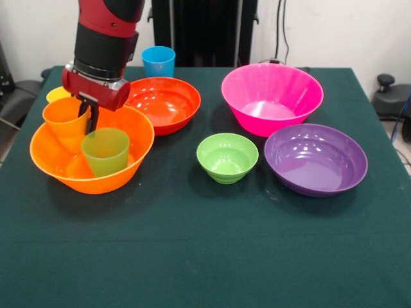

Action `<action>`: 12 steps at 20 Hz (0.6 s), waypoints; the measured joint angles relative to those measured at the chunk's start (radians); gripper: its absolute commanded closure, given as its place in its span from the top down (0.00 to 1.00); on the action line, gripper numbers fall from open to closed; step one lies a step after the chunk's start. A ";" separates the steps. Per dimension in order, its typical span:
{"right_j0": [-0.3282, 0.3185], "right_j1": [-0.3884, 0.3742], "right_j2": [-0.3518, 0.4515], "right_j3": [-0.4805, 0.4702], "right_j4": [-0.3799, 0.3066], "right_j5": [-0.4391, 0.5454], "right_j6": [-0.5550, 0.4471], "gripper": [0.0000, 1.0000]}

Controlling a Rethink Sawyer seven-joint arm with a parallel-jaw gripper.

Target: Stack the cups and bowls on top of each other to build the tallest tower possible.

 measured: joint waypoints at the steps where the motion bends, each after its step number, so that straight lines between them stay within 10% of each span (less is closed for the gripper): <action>1: 0.000 0.002 0.001 0.000 0.000 0.000 0.000 0.00; 12: -0.011 0.013 0.024 -0.016 -0.023 0.000 0.000 0.00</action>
